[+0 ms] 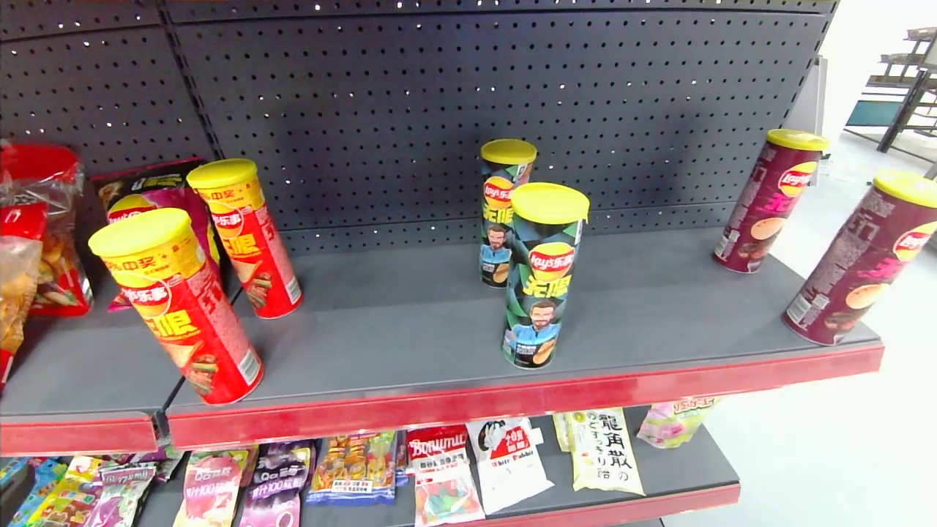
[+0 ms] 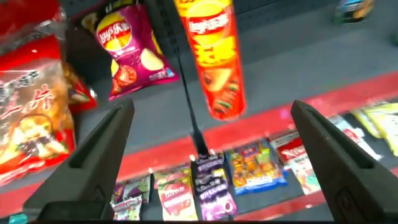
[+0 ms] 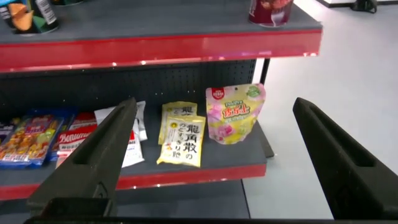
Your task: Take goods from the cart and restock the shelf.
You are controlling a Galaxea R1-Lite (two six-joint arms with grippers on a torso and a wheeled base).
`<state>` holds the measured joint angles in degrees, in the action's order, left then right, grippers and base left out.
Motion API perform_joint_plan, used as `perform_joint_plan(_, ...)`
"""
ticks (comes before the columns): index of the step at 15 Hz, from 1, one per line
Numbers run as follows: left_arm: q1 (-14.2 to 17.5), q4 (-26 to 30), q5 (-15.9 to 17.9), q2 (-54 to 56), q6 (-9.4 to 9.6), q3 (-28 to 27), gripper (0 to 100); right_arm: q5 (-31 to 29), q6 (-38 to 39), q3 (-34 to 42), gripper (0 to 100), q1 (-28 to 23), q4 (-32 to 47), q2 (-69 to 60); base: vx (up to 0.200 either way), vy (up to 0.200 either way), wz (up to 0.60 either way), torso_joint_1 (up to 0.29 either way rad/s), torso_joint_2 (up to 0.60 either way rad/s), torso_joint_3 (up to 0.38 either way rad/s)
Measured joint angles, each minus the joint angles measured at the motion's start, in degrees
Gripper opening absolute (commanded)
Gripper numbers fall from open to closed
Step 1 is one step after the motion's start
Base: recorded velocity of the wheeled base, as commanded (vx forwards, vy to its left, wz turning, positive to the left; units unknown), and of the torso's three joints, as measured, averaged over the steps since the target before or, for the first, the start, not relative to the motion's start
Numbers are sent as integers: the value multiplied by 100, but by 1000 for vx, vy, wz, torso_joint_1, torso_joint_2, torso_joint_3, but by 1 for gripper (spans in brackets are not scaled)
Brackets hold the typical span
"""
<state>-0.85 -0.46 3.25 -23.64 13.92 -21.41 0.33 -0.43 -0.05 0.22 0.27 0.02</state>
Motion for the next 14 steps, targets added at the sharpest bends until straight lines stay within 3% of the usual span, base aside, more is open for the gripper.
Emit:
perform_joint_plan(8, -2, 284, -24, 802, -73, 571, 100, 16, 10, 2, 100, 2, 0, 0, 0, 0, 0, 0, 0, 0)
perform_joint_plan(11, 0, 625, -102, 1457, -473, 986, 100, 13, 13, 2, 100, 2, -2, 0, 0, 0, 0, 0, 0, 0)
perform_joint_plan(13, 48, 536, -126, 1893, -722, 1515, 100, 16, 11, 2, 100, 2, -6, 0, 0, 0, 0, 0, 0, 0)
perform_joint_plan(14, 69, 302, 5, 2050, -1040, 1731, 100, 18, 11, 2, 100, 2, -5, 0, 0, 0, 0, 0, 0, 0)
